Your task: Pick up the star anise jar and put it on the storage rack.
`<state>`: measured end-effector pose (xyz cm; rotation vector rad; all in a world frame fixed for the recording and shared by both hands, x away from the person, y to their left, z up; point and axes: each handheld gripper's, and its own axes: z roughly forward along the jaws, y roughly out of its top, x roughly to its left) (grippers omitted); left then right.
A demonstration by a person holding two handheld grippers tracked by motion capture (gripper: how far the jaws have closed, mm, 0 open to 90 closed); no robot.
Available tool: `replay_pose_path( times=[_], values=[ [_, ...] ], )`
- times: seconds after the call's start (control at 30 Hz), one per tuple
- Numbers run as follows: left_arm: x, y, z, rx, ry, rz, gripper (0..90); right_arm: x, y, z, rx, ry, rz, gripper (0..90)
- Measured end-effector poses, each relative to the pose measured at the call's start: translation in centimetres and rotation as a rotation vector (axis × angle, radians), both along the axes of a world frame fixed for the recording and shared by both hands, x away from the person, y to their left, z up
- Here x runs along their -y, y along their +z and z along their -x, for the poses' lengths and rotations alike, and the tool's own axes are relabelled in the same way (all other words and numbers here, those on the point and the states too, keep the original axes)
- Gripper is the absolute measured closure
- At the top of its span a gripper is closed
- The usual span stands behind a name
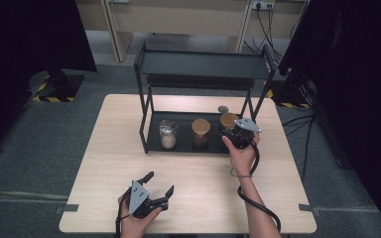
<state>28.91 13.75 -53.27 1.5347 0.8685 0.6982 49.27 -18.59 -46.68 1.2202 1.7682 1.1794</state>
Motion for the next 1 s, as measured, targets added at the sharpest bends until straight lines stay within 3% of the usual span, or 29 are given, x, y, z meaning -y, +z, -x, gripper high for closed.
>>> replay_pose_path(
  times=[1.0],
  values=[
    [0.0,0.0,0.0,-0.001,-0.002,0.002,13.0,-0.1,-1.9,-1.1,-0.045,-0.02,0.013,25.8]
  ],
)
